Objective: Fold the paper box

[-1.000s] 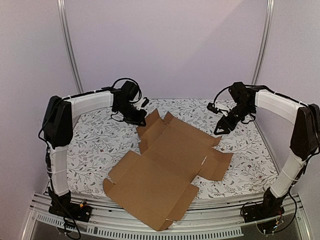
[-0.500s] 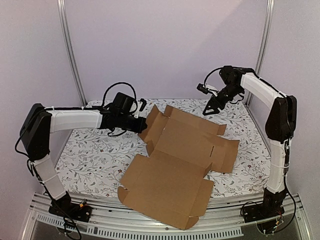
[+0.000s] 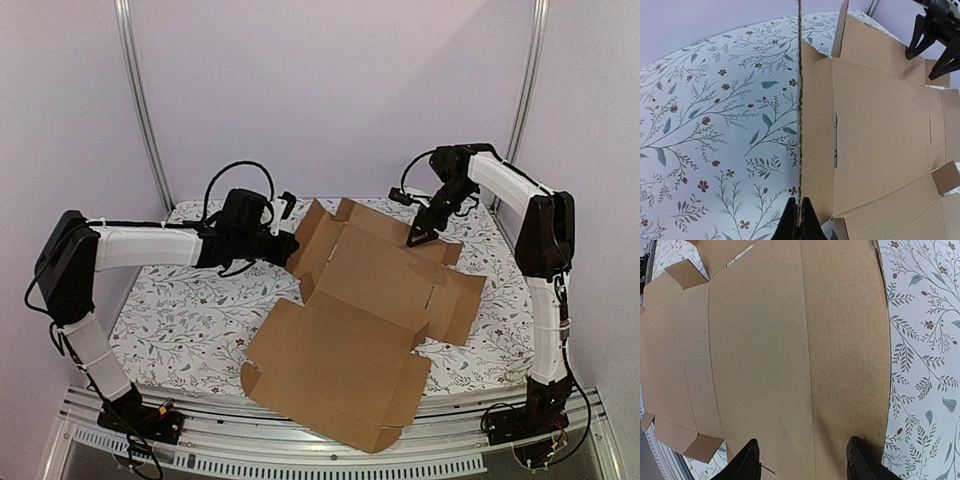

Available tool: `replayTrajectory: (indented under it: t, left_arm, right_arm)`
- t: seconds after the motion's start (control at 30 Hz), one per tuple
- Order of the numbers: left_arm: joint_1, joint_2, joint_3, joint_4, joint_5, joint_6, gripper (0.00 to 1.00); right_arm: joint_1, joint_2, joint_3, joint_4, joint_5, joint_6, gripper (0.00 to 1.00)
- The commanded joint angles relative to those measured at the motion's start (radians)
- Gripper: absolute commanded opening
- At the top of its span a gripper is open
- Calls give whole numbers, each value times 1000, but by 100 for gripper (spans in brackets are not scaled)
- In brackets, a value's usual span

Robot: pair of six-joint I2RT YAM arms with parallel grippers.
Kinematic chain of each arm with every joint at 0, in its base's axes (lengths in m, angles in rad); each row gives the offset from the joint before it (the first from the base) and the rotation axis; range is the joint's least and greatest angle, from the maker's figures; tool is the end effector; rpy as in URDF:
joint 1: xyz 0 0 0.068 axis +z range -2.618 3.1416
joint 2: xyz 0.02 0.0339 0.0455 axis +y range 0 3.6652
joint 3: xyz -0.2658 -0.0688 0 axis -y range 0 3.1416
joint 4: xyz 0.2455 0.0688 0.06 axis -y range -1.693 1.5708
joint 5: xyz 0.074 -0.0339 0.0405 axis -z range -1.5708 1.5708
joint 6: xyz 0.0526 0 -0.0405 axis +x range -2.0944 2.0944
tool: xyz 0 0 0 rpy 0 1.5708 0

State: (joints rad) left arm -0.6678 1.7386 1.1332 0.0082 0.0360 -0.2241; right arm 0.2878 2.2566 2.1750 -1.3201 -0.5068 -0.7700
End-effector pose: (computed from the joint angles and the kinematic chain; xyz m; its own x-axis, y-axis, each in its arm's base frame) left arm 0.3169 -0.2523 0.2140 -0.5732 0.1692 -0.8017 0.5280 0.8245 -0.2035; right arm 0.4320 0.1545 0.2407 -0.4513 -0.7683 -0.4539 -0.8924 0.3904 0.2263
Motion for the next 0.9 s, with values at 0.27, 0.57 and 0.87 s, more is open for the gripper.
replayTrajectory:
  t: [0.27,0.57,0.87]
  left_arm:
    - [-17,-18,-27,75,-2,15,0]
    - [-23,-73,-74,131,-20,34,0]
    - [-25,-91,-113,176,-56,41,0]
  right_arm:
    - [2,-75,46,58,66,10,60]
    - [2,12,152,51,96,40,66]
    - [1,26,170,-78,-1,17,58]
